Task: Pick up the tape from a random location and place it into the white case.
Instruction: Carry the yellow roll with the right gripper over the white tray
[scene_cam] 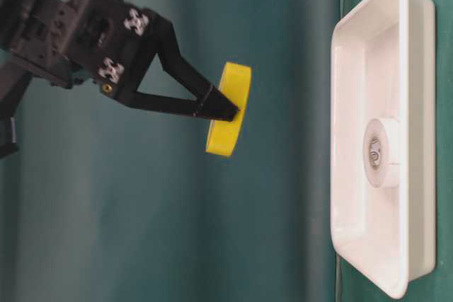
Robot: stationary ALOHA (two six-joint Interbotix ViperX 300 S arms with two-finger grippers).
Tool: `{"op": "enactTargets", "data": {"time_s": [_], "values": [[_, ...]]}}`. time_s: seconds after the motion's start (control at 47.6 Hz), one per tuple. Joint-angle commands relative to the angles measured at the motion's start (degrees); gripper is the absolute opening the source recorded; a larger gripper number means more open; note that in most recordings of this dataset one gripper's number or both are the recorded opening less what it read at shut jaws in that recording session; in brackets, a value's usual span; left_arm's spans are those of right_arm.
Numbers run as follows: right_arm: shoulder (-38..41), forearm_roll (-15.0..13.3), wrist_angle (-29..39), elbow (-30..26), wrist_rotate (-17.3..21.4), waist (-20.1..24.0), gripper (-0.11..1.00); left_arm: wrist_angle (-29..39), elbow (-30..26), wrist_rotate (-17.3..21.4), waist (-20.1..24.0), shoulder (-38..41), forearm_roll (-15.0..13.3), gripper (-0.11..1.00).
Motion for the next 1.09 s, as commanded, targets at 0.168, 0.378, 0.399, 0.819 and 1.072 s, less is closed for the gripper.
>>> {"op": "enactTargets", "data": {"time_s": [0.168, 0.378, 0.399, 0.819, 1.072], "values": [[-1.6, -1.6, -1.6, -0.6, -0.1, -7.2, 0.31, 0.2, -0.6, 0.0, 0.1, 0.4, -0.1, 0.96], [-1.6, -1.8, -2.9, -0.3, -0.1, -12.5, 0.31, 0.2, -0.5, 0.0, 0.1, 0.5, -0.1, 0.96], [-1.5, -1.8, -3.0, -0.2, -0.1, -12.8, 0.31, 0.2, -0.6, 0.0, 0.1, 0.4, -0.1, 0.96], [-3.1, -1.8, -2.6, 3.3, 0.3, -14.1, 0.31, 0.5, -0.5, 0.1, 0.2, 0.5, -0.1, 0.96], [-5.6, -1.8, -2.9, 6.7, 0.7, -14.2, 0.31, 0.5, -0.6, 0.1, 0.1, 0.5, -0.1, 0.96]]}}
